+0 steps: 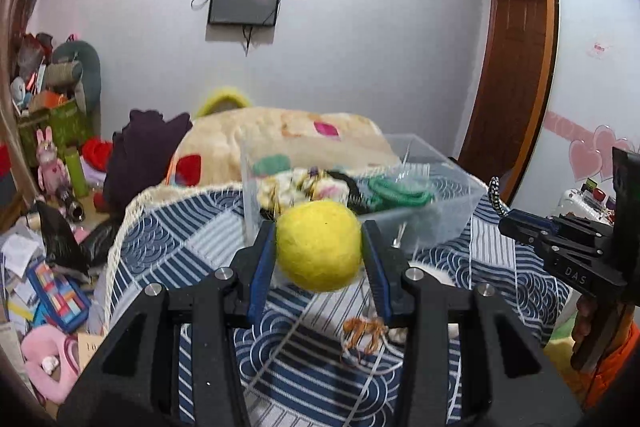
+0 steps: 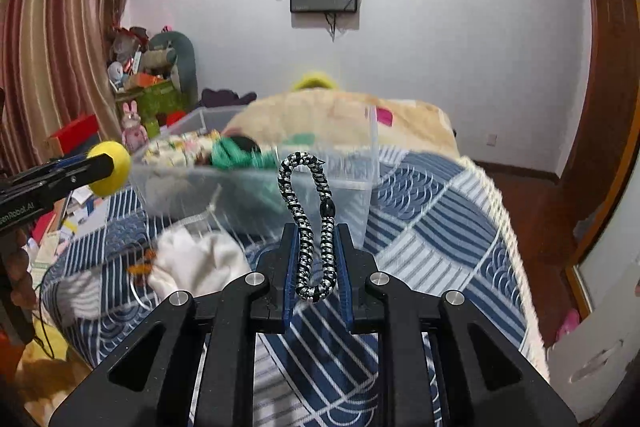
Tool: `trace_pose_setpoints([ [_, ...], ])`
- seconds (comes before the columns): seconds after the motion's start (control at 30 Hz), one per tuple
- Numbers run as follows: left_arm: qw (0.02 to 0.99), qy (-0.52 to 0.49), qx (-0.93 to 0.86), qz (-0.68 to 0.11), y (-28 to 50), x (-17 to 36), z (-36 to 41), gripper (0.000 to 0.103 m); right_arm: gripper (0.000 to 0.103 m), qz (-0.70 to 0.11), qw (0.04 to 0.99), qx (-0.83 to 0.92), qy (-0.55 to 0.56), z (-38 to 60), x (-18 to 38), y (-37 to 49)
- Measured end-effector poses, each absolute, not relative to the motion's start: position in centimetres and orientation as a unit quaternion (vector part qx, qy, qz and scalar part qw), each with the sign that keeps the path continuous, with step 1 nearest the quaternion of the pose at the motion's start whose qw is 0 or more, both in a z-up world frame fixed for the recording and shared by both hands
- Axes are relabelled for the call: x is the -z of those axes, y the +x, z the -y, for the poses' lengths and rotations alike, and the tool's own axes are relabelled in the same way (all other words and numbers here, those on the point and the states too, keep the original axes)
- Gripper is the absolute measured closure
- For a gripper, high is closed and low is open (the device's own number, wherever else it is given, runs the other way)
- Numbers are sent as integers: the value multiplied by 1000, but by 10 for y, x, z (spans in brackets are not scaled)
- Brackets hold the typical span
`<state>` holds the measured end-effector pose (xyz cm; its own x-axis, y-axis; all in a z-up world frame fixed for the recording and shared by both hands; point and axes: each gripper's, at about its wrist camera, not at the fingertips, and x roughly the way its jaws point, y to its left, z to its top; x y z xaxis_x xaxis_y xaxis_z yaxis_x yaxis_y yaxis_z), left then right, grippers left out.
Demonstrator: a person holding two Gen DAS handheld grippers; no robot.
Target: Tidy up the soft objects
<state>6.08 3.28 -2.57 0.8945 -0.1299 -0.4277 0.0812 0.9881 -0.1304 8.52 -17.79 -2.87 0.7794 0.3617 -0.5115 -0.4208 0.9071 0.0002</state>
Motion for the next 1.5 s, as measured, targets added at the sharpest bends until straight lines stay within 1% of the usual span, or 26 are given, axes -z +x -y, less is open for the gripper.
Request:
trace_pose_setpoints([
  [0.3, 977, -49, 53, -201, 77, 7, -34, 61, 87, -211, 952, -212, -63, 161, -5, 99],
  [0.53, 974, -48, 59, -213, 101, 10, -32, 61, 87, -206, 951, -217, -73, 143, -13, 118],
  [0.87, 965, -38, 74, -247, 134, 33, -19, 61, 87, -261, 935, -223, -92, 117, 11, 162],
  [1.13, 961, -16, 65, -267, 155, 48, -8, 61, 87, -300, 922, -220, -104, 112, 30, 175],
  [1.23, 962, -11, 61, -267, 156, 51, -7, 60, 81, -302, 922, -218, -109, 113, 31, 171],
  [1.27, 961, -11, 61, -268, 156, 53, -8, 60, 74, -296, 923, -218, -111, 114, 29, 166],
  [1.37, 961, -14, 61, -270, 156, 55, -10, 60, 63, -290, 925, -221, -110, 119, 27, 158],
  [1.5, 958, -24, 65, -277, 156, 55, -15, 59, 62, -281, 927, -224, -107, 127, 20, 147],
])
